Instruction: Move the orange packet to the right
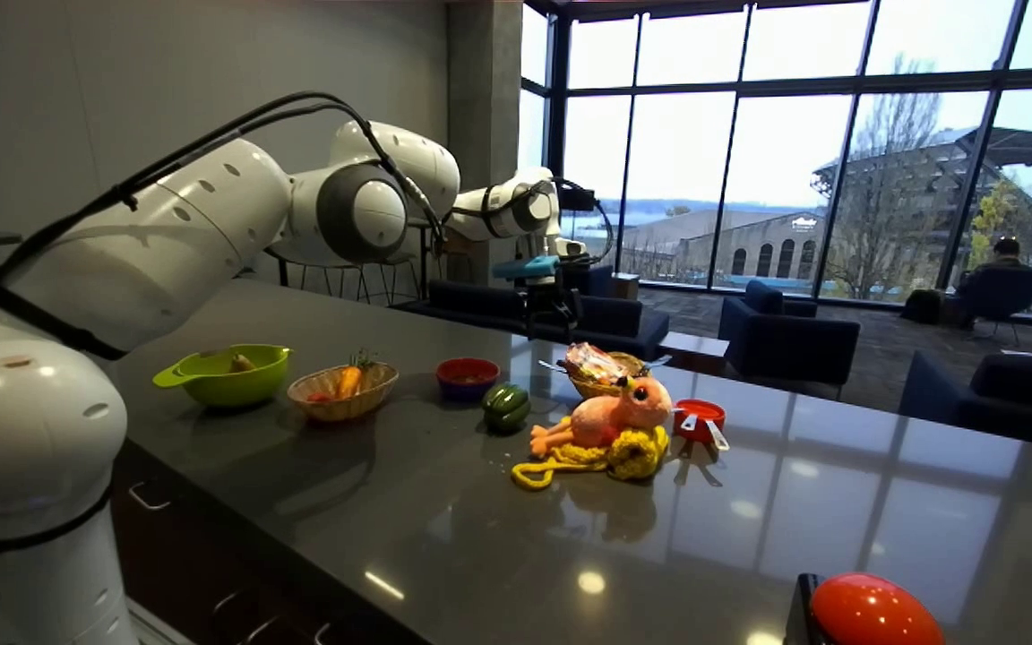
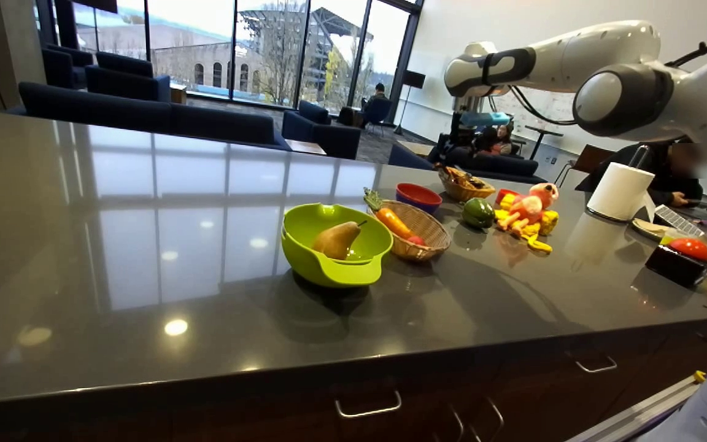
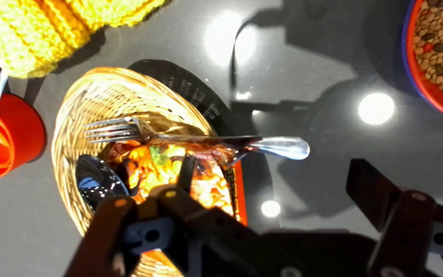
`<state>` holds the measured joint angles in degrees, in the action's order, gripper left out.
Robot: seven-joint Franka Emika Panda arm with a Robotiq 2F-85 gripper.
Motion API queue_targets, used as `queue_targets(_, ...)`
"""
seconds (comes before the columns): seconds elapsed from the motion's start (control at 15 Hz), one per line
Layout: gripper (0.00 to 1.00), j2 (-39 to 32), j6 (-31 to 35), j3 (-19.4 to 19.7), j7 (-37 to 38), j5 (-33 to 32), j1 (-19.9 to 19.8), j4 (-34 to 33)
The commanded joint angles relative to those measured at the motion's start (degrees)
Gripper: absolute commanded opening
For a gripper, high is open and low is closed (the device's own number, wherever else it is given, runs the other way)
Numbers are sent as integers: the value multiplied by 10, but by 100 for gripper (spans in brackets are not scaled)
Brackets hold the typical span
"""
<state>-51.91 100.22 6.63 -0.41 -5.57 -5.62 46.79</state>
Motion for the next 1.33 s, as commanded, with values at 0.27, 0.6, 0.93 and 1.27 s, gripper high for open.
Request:
queue_targets(0.27,100,-80,-17,17,-4,-24,0,-105)
queue_targets(0.6,75,-108,-18,23,-11,-19,-6,-134)
queue_targets(0.93,44,-119,-17,26,-15,-18,-14,-152)
queue_targets(1.27,6,-116,-14,29,-11,-17,-17,-160)
